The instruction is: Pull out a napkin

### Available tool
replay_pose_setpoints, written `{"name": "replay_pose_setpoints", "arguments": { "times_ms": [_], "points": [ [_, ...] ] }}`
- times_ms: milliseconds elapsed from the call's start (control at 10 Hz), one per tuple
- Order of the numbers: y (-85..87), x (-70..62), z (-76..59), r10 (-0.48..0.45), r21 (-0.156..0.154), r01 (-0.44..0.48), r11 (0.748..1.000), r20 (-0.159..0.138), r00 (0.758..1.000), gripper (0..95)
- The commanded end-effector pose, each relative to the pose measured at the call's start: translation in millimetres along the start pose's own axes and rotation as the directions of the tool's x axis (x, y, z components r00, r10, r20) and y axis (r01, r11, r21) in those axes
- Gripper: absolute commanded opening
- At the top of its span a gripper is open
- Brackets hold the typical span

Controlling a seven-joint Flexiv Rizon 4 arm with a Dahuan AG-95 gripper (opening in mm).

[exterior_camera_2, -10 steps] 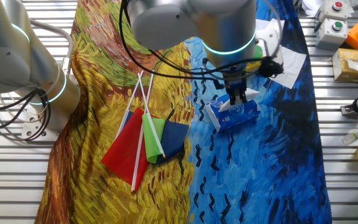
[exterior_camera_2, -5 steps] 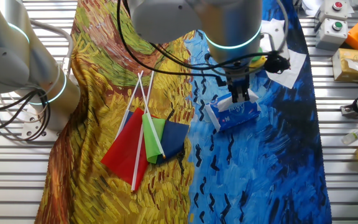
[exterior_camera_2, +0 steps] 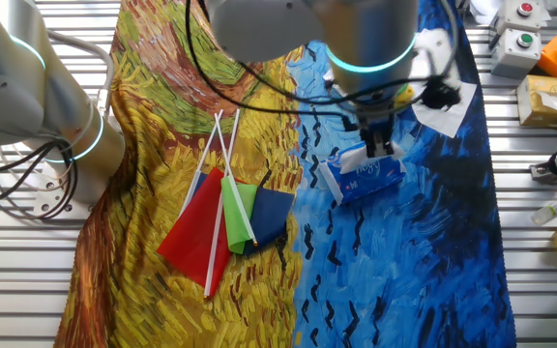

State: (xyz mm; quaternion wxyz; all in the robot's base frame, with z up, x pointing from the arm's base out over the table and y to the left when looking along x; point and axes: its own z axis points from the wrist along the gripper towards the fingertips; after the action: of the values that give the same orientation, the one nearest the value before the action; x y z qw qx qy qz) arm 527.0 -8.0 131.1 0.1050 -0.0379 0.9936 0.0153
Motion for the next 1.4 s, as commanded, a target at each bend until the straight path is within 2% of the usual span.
{"name": "replay_pose_setpoints", "arguments": {
  "times_ms": [100,600,800,1400],
  "points": [
    [-0.3,-6.3,-5.7,-0.003,-0.002,0.003,1.0,-0.013,1.0,0.0],
    [-1.7,-12.2,-9.4,-0.004,-0.003,0.004,1.0,-0.019,1.0,0.0],
    [-2.3,-16.5,-15.2,-0.004,-0.003,0.004,1.0,-0.032,0.999,0.0],
    [-0.5,-31.6,-50.9,-0.008,0.0,0.008,1.0,-0.081,0.997,0.0]
  ]
}}
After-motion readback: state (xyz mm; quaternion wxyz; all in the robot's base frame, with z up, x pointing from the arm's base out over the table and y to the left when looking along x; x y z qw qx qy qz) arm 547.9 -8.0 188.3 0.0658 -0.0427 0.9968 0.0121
